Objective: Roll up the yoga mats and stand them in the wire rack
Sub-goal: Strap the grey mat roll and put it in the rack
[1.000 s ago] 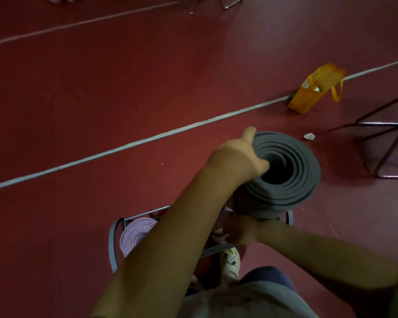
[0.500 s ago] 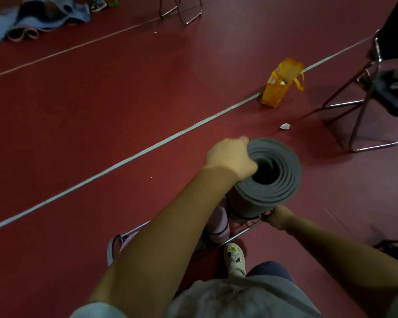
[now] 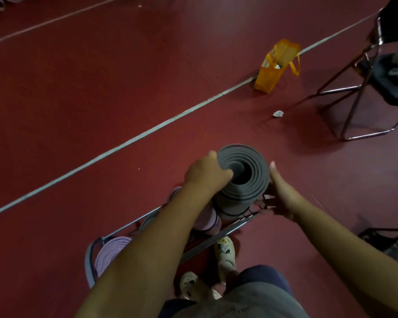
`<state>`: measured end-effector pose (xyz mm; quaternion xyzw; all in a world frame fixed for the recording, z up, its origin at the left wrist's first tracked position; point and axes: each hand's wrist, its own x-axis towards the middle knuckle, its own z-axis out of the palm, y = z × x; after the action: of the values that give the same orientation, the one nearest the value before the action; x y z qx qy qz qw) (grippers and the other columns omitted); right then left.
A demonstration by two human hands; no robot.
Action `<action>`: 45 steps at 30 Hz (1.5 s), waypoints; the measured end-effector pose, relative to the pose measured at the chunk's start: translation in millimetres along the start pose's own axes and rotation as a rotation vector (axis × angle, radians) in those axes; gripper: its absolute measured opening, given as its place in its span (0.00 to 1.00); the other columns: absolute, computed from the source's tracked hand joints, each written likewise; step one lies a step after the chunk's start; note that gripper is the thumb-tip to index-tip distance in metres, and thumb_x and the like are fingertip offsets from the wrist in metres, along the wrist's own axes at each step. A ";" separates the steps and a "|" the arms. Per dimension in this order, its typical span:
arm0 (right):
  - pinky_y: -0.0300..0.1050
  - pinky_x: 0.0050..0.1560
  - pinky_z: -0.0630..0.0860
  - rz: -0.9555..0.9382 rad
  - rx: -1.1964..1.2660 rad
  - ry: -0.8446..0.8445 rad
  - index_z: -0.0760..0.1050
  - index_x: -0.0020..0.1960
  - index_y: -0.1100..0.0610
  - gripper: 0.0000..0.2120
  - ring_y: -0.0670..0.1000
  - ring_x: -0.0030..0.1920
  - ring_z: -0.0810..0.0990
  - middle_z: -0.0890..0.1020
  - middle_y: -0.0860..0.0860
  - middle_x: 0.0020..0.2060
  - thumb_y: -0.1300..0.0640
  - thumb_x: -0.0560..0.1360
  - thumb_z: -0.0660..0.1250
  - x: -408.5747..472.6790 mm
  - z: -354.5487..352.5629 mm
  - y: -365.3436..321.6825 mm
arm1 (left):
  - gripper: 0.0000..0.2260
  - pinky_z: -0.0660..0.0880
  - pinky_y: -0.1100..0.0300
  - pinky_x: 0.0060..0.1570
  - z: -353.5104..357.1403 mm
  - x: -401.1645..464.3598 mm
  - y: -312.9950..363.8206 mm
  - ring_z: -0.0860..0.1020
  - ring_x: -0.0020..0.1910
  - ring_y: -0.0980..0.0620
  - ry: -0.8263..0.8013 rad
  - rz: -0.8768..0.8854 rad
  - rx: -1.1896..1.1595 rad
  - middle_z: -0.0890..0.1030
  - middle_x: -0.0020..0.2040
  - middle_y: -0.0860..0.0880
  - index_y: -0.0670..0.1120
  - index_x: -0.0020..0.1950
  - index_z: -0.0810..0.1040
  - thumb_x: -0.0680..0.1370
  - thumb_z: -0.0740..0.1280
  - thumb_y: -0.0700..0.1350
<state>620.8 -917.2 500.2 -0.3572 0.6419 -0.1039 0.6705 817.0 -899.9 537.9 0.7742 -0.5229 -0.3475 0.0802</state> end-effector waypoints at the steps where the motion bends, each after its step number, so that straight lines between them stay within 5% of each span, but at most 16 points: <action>1: 0.49 0.43 0.79 0.004 -0.020 -0.047 0.76 0.59 0.49 0.42 0.58 0.52 0.79 0.79 0.51 0.54 0.21 0.61 0.50 -1.8 -3.9 -8.8 | 0.23 0.71 0.55 0.42 0.2 6.8 4.7 0.76 0.52 0.40 -0.012 0.000 0.040 0.77 0.56 0.43 0.44 0.64 0.69 0.73 0.66 0.53; 4: 0.52 0.45 0.79 -0.102 -0.207 -0.029 0.68 0.67 0.47 0.44 0.57 0.56 0.77 0.76 0.50 0.59 0.22 0.59 0.59 3.6 -0.7 -25.0 | 0.24 0.70 0.55 0.43 16.7 15.0 11.6 0.76 0.55 0.40 -0.083 -0.024 0.092 0.76 0.59 0.41 0.44 0.65 0.67 0.74 0.67 0.53; 7: 0.52 0.47 0.77 -0.242 -0.543 0.167 0.65 0.62 0.54 0.30 0.55 0.51 0.78 0.76 0.53 0.53 0.40 0.68 0.72 15.6 12.0 -30.4 | 0.25 0.72 0.54 0.44 32.0 18.6 3.6 0.77 0.54 0.39 -0.130 -0.039 0.015 0.77 0.58 0.41 0.45 0.67 0.65 0.76 0.65 0.57; 10: 0.57 0.42 0.80 -0.258 -0.656 0.211 0.65 0.56 0.56 0.18 0.58 0.43 0.79 0.77 0.56 0.47 0.54 0.71 0.69 23.5 16.1 -41.7 | 0.23 0.80 0.48 0.45 22.2 30.4 -23.6 0.81 0.45 0.42 -0.171 -0.047 -0.327 0.80 0.52 0.45 0.49 0.61 0.72 0.75 0.61 0.64; 12: 0.58 0.41 0.81 -0.258 -0.670 0.180 0.64 0.55 0.54 0.16 0.58 0.42 0.79 0.76 0.55 0.45 0.55 0.72 0.67 24.7 15.7 -47.4 | 0.24 0.78 0.46 0.51 21.7 37.7 -60.6 0.81 0.48 0.42 -0.026 -0.172 -0.410 0.80 0.53 0.44 0.48 0.60 0.75 0.75 0.61 0.65; 14: 0.55 0.43 0.80 -0.284 -0.673 0.205 0.65 0.56 0.54 0.16 0.58 0.43 0.78 0.76 0.54 0.45 0.56 0.72 0.67 22.4 17.6 -45.0 | 0.26 0.72 0.49 0.61 34.1 41.4 -108.1 0.74 0.61 0.39 0.124 -0.357 -0.249 0.75 0.63 0.39 0.42 0.66 0.72 0.75 0.66 0.58; 16: 0.52 0.45 0.78 -0.299 -0.666 0.221 0.65 0.58 0.55 0.17 0.57 0.45 0.77 0.77 0.55 0.47 0.56 0.73 0.66 20.8 20.9 -38.4 | 0.31 0.68 0.51 0.64 56.6 36.8 -146.4 0.69 0.67 0.39 -0.009 -0.487 -0.125 0.70 0.68 0.36 0.38 0.69 0.68 0.73 0.70 0.54; 19: 0.51 0.46 0.77 -0.293 -0.632 0.220 0.66 0.59 0.55 0.17 0.57 0.46 0.77 0.77 0.54 0.48 0.56 0.73 0.66 21.1 22.8 -31.5 | 0.30 0.71 0.54 0.61 88.9 31.3 -169.8 0.74 0.64 0.43 -0.283 -0.517 -0.032 0.75 0.66 0.42 0.47 0.67 0.73 0.68 0.67 0.59; 24: 0.46 0.44 0.72 -0.277 -0.605 0.255 0.66 0.60 0.53 0.17 0.55 0.46 0.76 0.76 0.52 0.47 0.54 0.73 0.66 24.7 21.3 -31.8 | 0.48 0.73 0.46 0.60 182.5 93.5 -261.8 0.78 0.57 0.44 -0.140 -0.699 -0.242 0.81 0.59 0.46 0.52 0.61 0.77 0.46 0.67 0.74; 27: 0.51 0.47 0.76 -0.261 -0.575 0.285 0.67 0.58 0.53 0.16 0.56 0.47 0.76 0.76 0.52 0.47 0.54 0.73 0.65 23.6 18.3 -33.3 | 0.50 0.73 0.47 0.60 174.5 89.7 -243.1 0.77 0.60 0.43 -0.115 -0.733 -0.229 0.80 0.60 0.45 0.48 0.63 0.77 0.45 0.69 0.71; 32: 0.52 0.46 0.77 -0.244 -0.520 0.405 0.64 0.55 0.53 0.12 0.56 0.40 0.77 0.75 0.54 0.44 0.55 0.74 0.64 25.8 8.0 -34.5 | 0.31 0.73 0.52 0.56 112.0 42.8 -164.9 0.76 0.59 0.38 0.001 -0.621 -0.213 0.78 0.60 0.40 0.44 0.60 0.77 0.59 0.71 0.54; 37: 0.59 0.45 0.79 -0.229 -0.505 0.390 0.65 0.53 0.54 0.13 0.61 0.41 0.79 0.77 0.57 0.45 0.53 0.72 0.64 24.5 19.2 -35.6 | 0.20 0.70 0.50 0.51 107.6 -5.7 -134.8 0.74 0.52 0.35 0.171 -0.392 -0.171 0.74 0.53 0.36 0.36 0.48 0.76 0.61 0.71 0.46; 45: 0.55 0.34 0.81 -0.180 -0.342 0.406 0.63 0.54 0.58 0.14 0.54 0.35 0.76 0.71 0.52 0.39 0.57 0.74 0.65 10.1 0.8 -36.8 | 0.25 0.70 0.52 0.52 110.1 -30.9 -128.1 0.74 0.58 0.36 0.115 -0.463 -0.242 0.73 0.59 0.35 0.32 0.57 0.73 0.67 0.75 0.45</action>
<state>634.8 -949.6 514.7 -0.4928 0.7370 -0.1226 0.4461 838.5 -790.4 407.4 0.8765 -0.2811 -0.3719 0.1200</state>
